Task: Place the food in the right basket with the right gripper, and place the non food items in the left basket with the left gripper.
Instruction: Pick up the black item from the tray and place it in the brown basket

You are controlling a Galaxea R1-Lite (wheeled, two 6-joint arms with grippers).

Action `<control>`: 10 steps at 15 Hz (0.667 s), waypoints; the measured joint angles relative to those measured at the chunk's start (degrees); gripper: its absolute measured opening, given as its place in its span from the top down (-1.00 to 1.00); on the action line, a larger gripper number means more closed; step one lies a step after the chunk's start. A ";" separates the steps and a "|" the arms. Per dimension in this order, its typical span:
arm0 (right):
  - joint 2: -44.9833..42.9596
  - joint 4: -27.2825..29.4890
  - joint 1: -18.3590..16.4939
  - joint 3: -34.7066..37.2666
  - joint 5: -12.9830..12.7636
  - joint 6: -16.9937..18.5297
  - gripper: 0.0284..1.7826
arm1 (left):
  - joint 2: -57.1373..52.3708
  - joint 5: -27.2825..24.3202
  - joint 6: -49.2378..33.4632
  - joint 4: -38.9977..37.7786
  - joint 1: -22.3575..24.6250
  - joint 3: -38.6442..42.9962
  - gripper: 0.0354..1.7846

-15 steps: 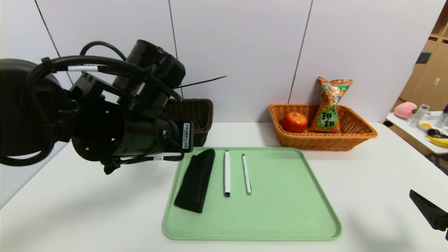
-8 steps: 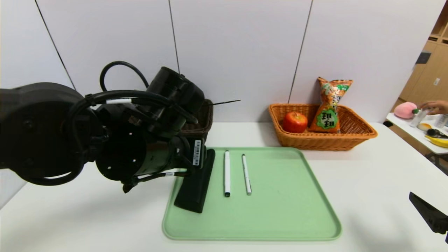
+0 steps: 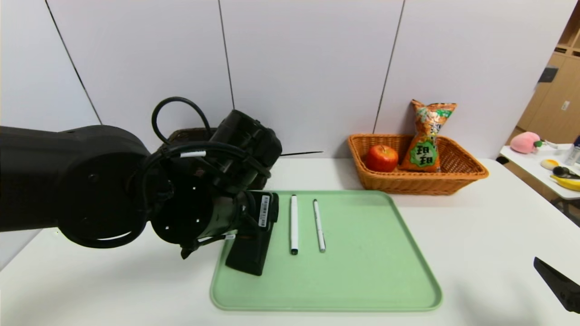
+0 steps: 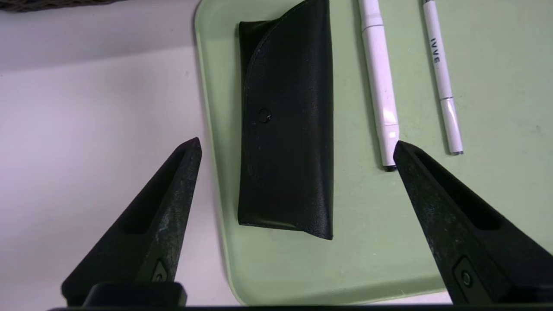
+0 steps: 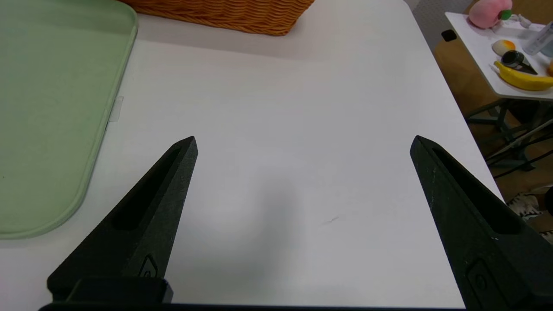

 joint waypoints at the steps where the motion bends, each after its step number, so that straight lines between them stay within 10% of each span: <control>1: -0.76 0.80 -0.01 -0.01 -0.04 0.00 -0.90 | 0.72 -0.07 -0.17 -1.52 -0.05 0.63 -0.79; 10: -7.50 7.08 0.13 -0.33 0.11 -0.05 -0.90 | 9.26 0.15 -2.01 -9.90 0.04 4.63 -0.87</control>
